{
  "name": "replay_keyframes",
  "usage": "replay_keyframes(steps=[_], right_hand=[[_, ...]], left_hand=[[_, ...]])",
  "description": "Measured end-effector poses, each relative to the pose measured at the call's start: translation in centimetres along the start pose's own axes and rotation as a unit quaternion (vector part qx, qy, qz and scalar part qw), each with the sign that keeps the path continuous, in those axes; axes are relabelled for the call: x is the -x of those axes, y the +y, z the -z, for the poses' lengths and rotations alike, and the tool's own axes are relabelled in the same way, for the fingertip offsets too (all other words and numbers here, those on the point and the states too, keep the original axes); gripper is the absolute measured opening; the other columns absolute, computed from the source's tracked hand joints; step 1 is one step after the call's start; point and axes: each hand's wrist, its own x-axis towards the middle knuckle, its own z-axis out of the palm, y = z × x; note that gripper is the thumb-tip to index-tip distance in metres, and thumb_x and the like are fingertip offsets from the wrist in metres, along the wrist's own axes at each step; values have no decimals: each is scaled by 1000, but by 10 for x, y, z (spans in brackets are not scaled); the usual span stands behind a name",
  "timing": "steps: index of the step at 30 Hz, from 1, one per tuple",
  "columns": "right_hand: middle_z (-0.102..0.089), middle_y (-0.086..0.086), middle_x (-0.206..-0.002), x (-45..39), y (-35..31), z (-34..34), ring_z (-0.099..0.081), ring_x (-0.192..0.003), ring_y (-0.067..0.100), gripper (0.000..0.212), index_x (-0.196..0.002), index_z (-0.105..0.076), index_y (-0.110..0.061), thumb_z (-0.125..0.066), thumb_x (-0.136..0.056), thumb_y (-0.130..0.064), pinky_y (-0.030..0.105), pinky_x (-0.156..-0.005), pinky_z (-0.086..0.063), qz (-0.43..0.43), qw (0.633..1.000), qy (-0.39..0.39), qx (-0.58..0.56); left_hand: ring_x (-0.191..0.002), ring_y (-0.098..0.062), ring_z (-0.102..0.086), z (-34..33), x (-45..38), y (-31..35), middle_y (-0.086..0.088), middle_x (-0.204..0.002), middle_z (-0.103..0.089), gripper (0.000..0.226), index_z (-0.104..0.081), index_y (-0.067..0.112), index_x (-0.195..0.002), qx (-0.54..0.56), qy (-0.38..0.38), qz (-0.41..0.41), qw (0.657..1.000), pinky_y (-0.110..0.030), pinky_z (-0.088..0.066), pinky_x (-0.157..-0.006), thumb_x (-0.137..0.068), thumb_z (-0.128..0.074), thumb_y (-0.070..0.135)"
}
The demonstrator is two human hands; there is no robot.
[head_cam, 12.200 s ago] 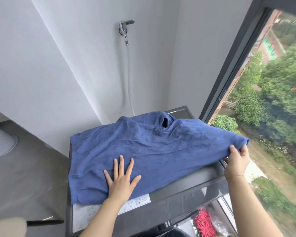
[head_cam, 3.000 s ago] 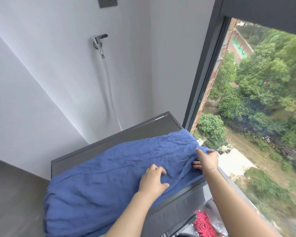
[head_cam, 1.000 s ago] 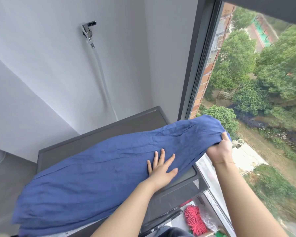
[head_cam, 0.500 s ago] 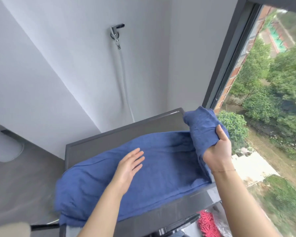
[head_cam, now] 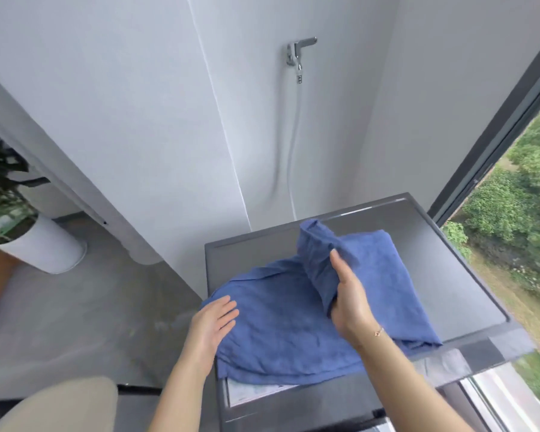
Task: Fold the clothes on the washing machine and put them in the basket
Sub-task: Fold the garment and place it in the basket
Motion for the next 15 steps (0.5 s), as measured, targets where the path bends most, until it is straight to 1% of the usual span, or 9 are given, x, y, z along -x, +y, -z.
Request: replay_keyframes(steps=[2,3,4,6,8,10,11,13,15], right_hand=[[-62,-1,-131,4,29,-21,-56,-124,18,72,-130,-58,-20,-60,-78,-70,45,-110,-39,-63,994,-23,88],[-60,-1,-133,7,44,-31,-56,-125,20,88,-131,-56,-22,-62,-66,-81,47,-110,-39,-94,986,-52,128],[-60,-6,-133,11,58,-41,-54,-126,16,94,-130,-57,-26,-59,-59,-87,46,-111,-38,-111,977,-91,156],[-58,-20,-133,20,85,-57,-49,-127,1,84,-129,-59,-34,-44,-69,-90,40,-115,-28,-127,962,-144,192],[-61,-19,-129,33,96,-63,-56,-119,-2,65,-125,-62,-30,-31,-89,-74,35,-112,-29,-104,965,-117,209],[-66,-12,-123,37,99,-59,-63,-110,2,52,-121,-64,-23,-28,-100,-54,33,-107,-38,-65,975,-53,203],[-68,-9,-121,38,97,-55,-65,-107,5,47,-118,-65,-22,-29,-103,-46,33,-105,-41,-54,978,-27,199],[-71,-3,-116,36,93,-45,-67,-104,9,39,-114,-67,-20,-34,-104,-36,30,-100,-45,-20,981,8,192],[-72,1,-113,33,90,-36,-67,-102,11,36,-112,-68,-17,-35,-105,-28,26,-93,-48,8,980,56,193]], left_hand=[[-105,-26,-61,12,1,4,-16,-119,-61,42,-48,-1,-134,29,-21,26,999,-36,-42,-98,-103,-41,27],[-106,-26,-60,16,0,5,-16,-120,-61,48,-47,-1,-135,41,-34,41,998,-37,-42,-99,-102,-40,33],[-110,-27,-59,21,-2,6,-16,-122,-61,54,-45,-1,-137,50,-46,56,996,-38,-41,-100,-102,-39,39],[-123,-30,-52,28,-5,8,-18,-133,-55,62,-43,-1,-139,46,-63,78,994,-38,-37,-105,-101,-35,47],[-130,-27,-47,31,-7,7,-15,-136,-53,63,-45,2,-139,16,-73,85,994,-36,-35,-105,-99,-36,50],[-113,-20,-58,31,-8,4,-5,-116,-63,51,-54,8,-127,-12,-83,71,994,-32,-41,-97,-97,-46,48],[-104,-16,-62,30,-7,3,-2,-108,-67,43,-58,11,-118,-35,-82,61,994,-32,-45,-94,-94,-54,47],[-101,-18,-66,27,-13,-4,-4,-108,-70,48,-60,16,-113,-126,-64,21,990,-37,-51,-94,-80,-71,49],[-97,-18,-66,19,-17,-8,-2,-106,-68,41,-59,18,-109,-237,-38,-41,970,-36,-52,-88,-77,-76,38]])
